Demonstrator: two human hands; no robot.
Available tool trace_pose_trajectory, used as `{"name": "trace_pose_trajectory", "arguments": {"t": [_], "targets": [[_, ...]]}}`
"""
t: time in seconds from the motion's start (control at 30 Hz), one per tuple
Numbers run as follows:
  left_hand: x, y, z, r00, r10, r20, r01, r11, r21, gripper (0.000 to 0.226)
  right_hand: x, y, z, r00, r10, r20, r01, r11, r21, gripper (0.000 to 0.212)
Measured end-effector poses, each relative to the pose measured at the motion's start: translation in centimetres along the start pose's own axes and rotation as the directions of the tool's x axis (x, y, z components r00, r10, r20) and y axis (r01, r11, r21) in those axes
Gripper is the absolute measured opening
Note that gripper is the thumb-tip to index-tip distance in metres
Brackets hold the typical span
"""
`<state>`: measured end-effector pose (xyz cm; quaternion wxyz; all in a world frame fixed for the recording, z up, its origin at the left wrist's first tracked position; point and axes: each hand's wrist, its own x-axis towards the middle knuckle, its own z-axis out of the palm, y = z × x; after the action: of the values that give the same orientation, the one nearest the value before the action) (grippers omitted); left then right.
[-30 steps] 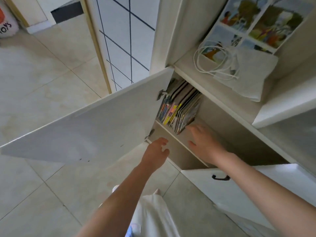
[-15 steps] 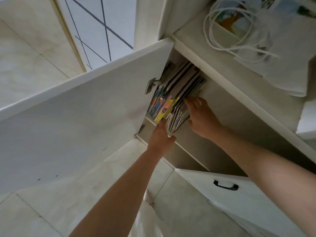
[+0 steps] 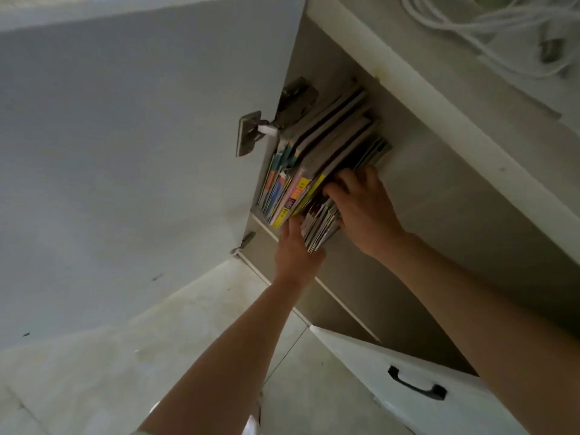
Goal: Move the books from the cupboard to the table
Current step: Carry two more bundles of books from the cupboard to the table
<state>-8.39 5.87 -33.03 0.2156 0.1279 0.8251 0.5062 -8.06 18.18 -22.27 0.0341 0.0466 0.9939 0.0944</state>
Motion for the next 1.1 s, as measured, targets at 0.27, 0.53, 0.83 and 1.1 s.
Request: {"name": "trace_pose_trajectory", "arguments": {"t": [0.27, 0.53, 0.83, 1.1], "targets": [[1.2, -0.7, 2.2, 0.979, 0.047, -0.197, -0.042, 0.999, 0.028, 0.067, 0.1, 0.5, 0.8, 0.999, -0.024, -0.048, 0.024, 1.000, -0.007, 0.060], [0.4, -1.1, 3.0, 0.940, 0.145, -0.310, -0.101, 0.983, 0.156, 0.062, 0.4, 0.6, 0.6, 0.997, -0.014, -0.082, 0.018, 0.999, 0.051, 0.044], [0.2, -0.8, 3.3, 0.950, 0.064, -0.305, -0.073, 0.997, -0.019, 0.064, -0.4, 0.7, 0.7, 0.998, -0.013, -0.056, 0.017, 0.997, 0.069, 0.056], [1.4, -1.3, 3.0, 0.942, 0.187, -0.280, -0.139, 0.973, 0.184, 0.069, -0.3, 0.8, 0.6, 0.999, 0.009, -0.054, -0.003, 0.995, 0.102, 0.044]]}}
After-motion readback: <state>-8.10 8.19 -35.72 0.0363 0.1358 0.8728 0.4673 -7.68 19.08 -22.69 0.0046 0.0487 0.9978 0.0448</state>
